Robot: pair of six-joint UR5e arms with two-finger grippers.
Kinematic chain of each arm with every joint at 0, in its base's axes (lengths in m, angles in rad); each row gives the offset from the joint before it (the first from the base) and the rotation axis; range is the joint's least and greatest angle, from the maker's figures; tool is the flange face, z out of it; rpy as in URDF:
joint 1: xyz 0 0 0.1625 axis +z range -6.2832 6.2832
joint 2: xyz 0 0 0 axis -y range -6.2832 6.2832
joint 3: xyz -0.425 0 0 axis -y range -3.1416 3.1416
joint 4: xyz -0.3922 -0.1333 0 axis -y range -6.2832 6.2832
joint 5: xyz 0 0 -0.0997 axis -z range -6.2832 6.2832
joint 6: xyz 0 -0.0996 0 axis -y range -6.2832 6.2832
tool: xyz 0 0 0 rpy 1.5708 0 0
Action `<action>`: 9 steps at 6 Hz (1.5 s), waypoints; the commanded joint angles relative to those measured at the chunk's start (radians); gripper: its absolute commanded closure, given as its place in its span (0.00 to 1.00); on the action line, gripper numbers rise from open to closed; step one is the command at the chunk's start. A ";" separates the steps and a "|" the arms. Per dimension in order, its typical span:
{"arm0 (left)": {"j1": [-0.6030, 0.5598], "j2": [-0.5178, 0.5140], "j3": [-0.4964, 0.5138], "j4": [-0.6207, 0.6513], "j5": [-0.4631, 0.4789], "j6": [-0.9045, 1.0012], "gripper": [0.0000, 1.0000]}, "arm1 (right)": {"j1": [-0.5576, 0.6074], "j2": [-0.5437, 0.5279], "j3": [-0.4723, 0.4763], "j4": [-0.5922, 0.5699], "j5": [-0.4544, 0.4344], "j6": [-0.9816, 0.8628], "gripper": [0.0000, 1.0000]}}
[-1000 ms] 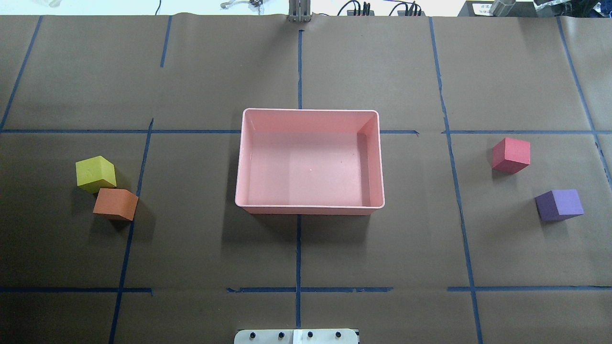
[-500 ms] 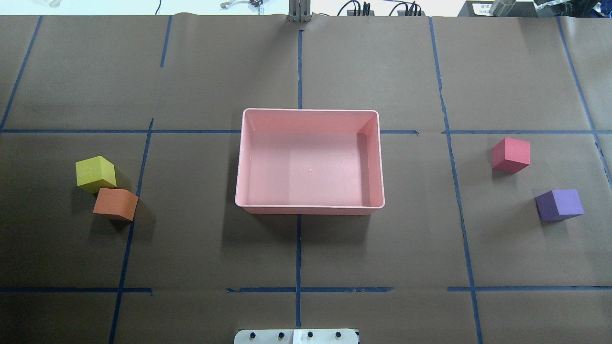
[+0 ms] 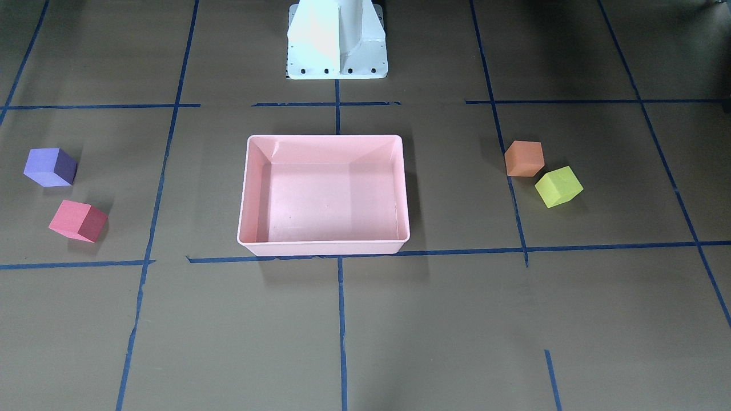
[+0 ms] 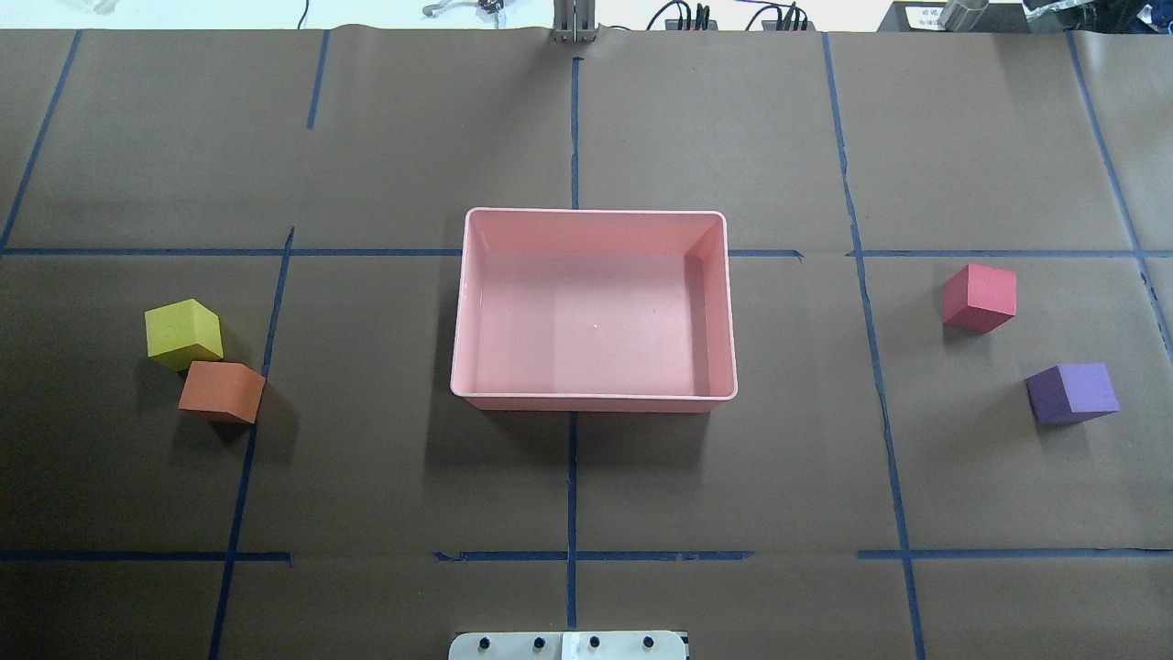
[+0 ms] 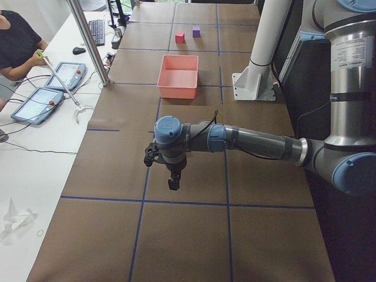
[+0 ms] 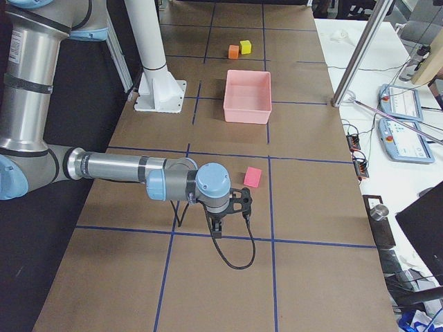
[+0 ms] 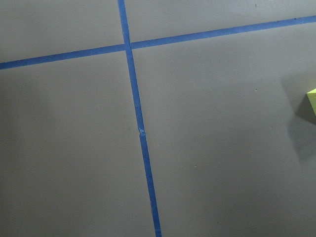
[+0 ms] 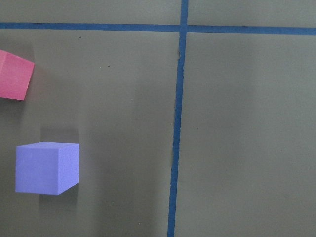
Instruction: Place blocks into pink bin with both arms
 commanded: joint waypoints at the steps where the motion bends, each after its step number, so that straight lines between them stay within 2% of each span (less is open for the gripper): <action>1: 0.002 -0.002 -0.006 0.000 -0.001 -0.002 0.00 | -0.111 0.004 -0.003 0.133 0.001 0.149 0.00; 2: 0.002 -0.002 -0.004 0.000 -0.001 0.000 0.00 | -0.196 0.028 -0.003 0.203 -0.003 0.289 0.00; 3: 0.002 -0.003 -0.004 0.000 -0.001 0.000 0.00 | -0.251 0.055 -0.004 0.222 -0.008 0.372 0.00; 5: 0.000 -0.002 -0.004 0.000 -0.001 0.000 0.00 | -0.397 0.095 -0.032 0.229 -0.048 0.439 0.00; 7: 0.000 -0.002 -0.004 0.000 -0.001 0.001 0.00 | -0.500 0.100 -0.035 0.229 -0.157 0.486 0.01; 8: 0.000 -0.002 -0.006 0.000 -0.001 0.003 0.00 | -0.526 0.128 -0.049 0.227 -0.167 0.579 0.01; 9: 0.000 -0.002 -0.007 0.000 -0.001 0.001 0.00 | -0.539 0.129 -0.064 0.227 -0.166 0.594 0.01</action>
